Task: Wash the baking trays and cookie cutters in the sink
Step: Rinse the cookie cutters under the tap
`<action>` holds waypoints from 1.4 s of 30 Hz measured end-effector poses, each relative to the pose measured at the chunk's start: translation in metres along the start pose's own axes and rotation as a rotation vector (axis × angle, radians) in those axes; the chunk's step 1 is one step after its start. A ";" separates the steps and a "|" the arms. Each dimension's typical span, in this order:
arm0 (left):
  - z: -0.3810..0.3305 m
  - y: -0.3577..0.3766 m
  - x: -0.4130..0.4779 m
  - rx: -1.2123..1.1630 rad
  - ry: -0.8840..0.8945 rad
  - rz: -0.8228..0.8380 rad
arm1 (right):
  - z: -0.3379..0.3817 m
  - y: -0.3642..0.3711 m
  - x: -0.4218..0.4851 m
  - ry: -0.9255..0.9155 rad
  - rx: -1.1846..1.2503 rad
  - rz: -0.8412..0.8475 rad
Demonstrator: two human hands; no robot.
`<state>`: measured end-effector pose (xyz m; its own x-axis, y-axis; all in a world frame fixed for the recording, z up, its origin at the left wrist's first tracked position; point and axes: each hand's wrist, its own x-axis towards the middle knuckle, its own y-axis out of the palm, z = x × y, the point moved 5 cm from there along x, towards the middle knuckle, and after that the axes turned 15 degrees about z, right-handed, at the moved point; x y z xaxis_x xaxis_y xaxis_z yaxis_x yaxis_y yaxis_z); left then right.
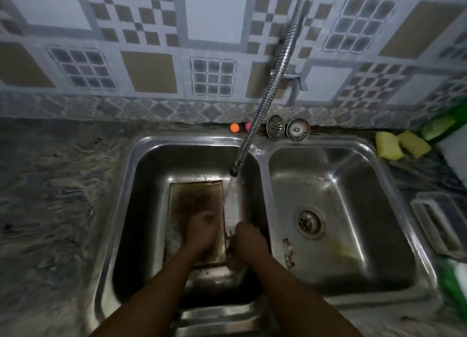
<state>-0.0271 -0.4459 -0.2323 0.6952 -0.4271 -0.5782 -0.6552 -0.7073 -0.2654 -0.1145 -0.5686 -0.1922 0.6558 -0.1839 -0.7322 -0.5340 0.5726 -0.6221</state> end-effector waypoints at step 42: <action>-0.123 -0.023 -0.011 -1.126 0.106 -0.035 | 0.081 -0.083 -0.025 -0.486 1.301 -0.103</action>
<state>0.0161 -0.4944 -0.1250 0.7647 -0.4052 -0.5010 -0.0332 -0.8013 0.5973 -0.0434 -0.5467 -0.0997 0.9222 -0.1309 -0.3639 0.2257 0.9462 0.2317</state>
